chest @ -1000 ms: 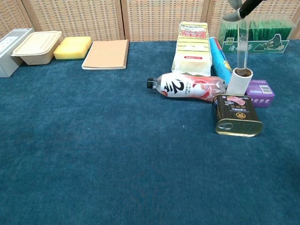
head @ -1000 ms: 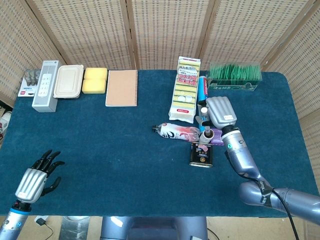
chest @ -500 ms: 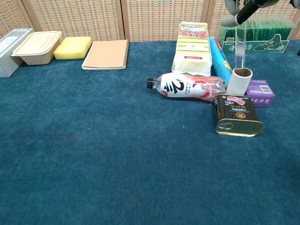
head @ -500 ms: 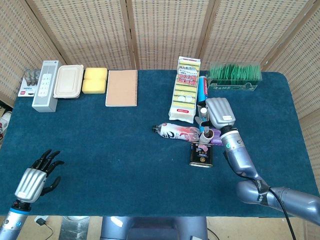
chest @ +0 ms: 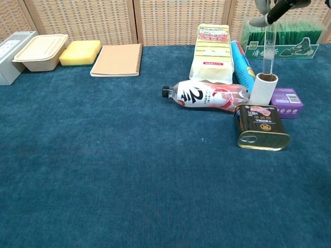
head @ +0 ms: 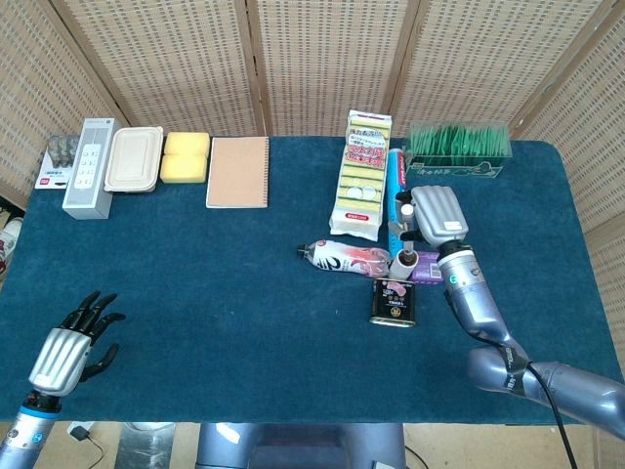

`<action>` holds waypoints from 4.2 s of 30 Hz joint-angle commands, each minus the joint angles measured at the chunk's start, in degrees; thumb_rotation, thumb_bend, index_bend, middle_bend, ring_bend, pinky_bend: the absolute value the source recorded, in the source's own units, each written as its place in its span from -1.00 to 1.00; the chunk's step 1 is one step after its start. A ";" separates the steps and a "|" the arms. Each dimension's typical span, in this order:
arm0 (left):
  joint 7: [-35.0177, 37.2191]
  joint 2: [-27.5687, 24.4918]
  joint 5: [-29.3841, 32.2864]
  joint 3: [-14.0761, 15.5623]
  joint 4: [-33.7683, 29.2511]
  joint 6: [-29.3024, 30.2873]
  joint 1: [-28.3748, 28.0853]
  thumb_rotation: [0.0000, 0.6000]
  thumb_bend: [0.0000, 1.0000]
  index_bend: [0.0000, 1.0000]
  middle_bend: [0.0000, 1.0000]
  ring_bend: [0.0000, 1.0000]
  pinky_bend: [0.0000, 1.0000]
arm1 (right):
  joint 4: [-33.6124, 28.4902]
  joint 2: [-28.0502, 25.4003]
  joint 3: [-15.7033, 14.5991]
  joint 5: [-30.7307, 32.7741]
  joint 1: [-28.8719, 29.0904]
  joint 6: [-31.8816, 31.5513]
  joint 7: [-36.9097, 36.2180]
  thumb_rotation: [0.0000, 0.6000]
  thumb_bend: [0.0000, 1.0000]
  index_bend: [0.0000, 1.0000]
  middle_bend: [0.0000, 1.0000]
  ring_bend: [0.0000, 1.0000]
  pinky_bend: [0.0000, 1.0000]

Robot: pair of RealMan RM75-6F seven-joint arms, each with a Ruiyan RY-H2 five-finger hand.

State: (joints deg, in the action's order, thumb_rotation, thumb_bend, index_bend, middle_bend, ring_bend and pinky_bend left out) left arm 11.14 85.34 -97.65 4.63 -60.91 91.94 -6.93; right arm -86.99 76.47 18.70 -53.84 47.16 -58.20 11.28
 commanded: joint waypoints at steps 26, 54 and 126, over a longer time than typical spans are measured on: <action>-0.93 -0.18 0.04 -0.06 -0.65 -0.28 0.07 1.00 -0.29 -0.42 -0.73 -0.91 -0.47 | 1.57 0.44 -1.12 -5.26 -2.77 0.26 -4.63 1.00 -0.29 0.50 0.80 0.78 0.81; -0.49 -0.10 0.22 -0.12 -0.27 -0.59 0.04 1.00 -0.29 -0.42 -0.73 -0.91 -0.47 | 2.48 3.34 -0.99 -3.96 -3.23 3.30 -8.15 1.00 -0.31 0.50 0.77 0.77 0.77; -0.08 -0.01 0.11 -0.07 0.21 -0.31 0.16 1.00 -0.29 -0.42 -0.73 -0.91 -0.47 | 11.68 7.49 -3.42 -12.47 -5.69 4.37 -14.20 1.00 -0.32 -0.02 -0.07 -0.12 0.02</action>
State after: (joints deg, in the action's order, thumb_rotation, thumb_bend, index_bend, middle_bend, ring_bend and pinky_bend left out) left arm 11.06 85.34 -97.53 4.56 -60.69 91.64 -6.77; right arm -75.22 84.02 15.22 -66.34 41.48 -53.84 -2.98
